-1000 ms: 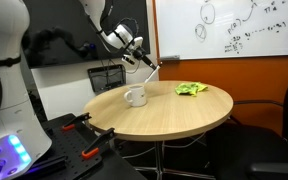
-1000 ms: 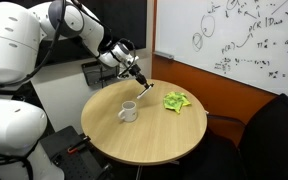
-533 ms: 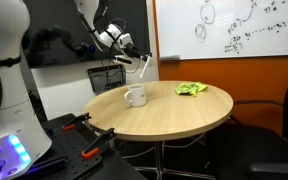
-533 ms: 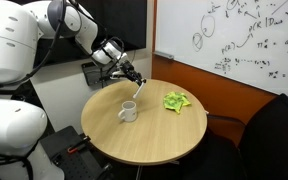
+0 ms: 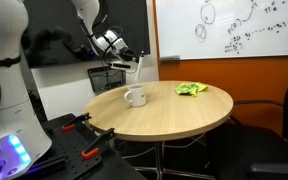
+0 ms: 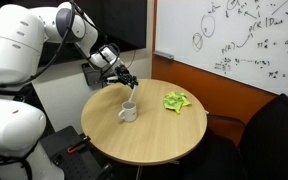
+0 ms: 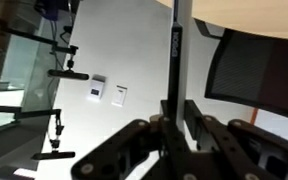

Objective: Put the pen inside the mug

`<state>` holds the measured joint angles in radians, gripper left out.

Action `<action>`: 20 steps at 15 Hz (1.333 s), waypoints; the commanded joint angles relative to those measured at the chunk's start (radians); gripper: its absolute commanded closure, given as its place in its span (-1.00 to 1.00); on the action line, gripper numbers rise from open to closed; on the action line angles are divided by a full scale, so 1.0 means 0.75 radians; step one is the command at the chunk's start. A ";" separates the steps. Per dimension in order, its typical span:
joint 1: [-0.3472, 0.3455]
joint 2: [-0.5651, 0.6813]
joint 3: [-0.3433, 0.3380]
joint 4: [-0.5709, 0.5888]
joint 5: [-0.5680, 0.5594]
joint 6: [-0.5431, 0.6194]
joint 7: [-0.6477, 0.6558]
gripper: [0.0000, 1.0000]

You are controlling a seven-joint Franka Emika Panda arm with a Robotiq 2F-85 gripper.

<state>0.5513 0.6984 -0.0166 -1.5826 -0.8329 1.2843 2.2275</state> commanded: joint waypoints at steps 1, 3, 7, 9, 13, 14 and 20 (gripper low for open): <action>-0.063 0.064 0.051 0.078 -0.071 0.028 0.057 0.90; -0.084 0.093 0.065 0.109 -0.077 0.058 0.044 0.90; -0.093 0.108 0.097 0.124 -0.059 0.066 0.017 0.90; -0.090 0.112 0.115 0.120 -0.058 0.063 0.000 0.90; -0.102 0.129 0.145 0.116 -0.034 0.077 -0.032 0.90; -0.113 0.135 0.155 0.115 -0.013 0.087 -0.058 0.90; -0.171 0.144 0.183 0.092 0.111 0.245 -0.263 -0.06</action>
<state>0.4546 0.8271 0.0994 -1.5033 -0.7976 1.4021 2.1032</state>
